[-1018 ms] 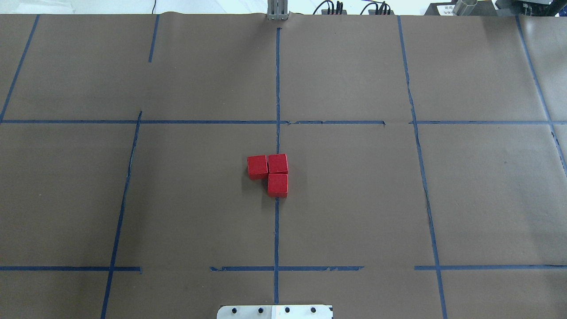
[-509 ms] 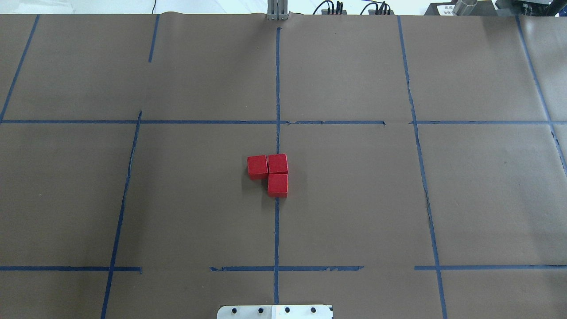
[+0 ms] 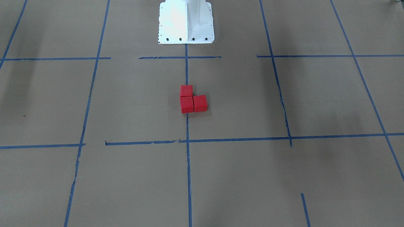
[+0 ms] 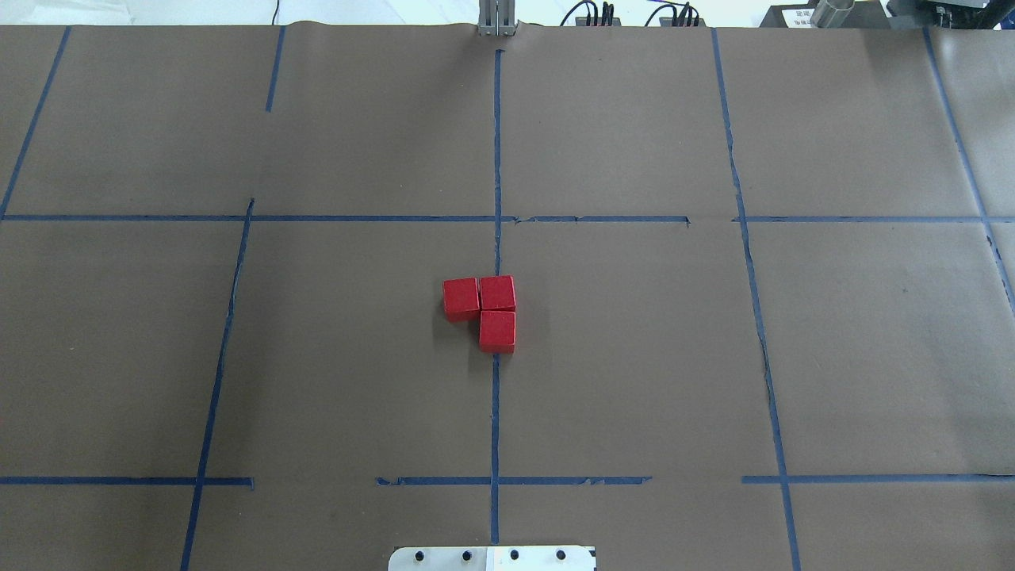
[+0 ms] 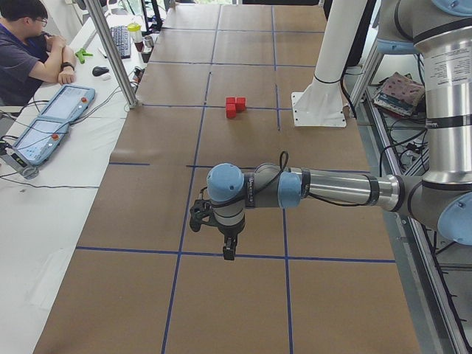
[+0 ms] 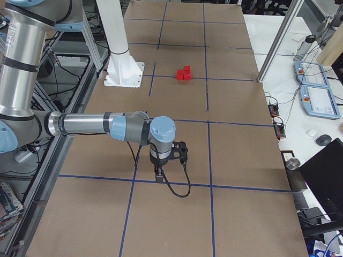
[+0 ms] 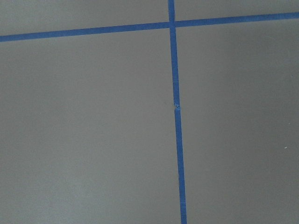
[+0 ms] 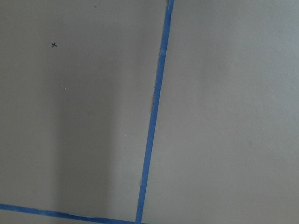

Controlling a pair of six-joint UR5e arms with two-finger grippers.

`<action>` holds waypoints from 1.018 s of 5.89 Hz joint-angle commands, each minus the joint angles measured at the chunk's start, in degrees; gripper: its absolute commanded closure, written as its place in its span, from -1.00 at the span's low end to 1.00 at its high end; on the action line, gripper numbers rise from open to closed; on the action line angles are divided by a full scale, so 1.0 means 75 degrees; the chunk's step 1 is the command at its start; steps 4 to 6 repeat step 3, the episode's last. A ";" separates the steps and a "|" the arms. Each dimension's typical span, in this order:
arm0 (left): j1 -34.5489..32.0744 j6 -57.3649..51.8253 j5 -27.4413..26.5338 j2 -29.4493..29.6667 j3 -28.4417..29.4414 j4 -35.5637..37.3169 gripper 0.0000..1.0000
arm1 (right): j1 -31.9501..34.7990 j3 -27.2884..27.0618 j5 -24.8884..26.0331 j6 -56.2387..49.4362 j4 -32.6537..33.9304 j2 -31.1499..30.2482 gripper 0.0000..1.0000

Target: Form red blocks into L shape at center

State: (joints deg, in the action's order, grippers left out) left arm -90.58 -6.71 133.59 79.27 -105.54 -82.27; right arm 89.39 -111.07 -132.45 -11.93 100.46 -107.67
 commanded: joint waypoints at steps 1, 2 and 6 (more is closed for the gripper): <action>0.0007 -0.0008 0.0001 0.0001 -0.0014 -0.0012 -1.00 | 0.0000 0.0032 0.0011 0.0008 0.0000 0.0000 -1.00; 0.0018 -0.0008 0.0001 0.0001 0.0009 -0.0012 -1.00 | 0.0000 0.0044 0.0011 -0.0003 0.0000 0.0000 -1.00; 0.0018 -0.0008 0.0001 0.0013 0.0021 -0.0012 -1.00 | 0.0000 0.0044 0.0011 -0.0015 0.0000 0.0000 -1.00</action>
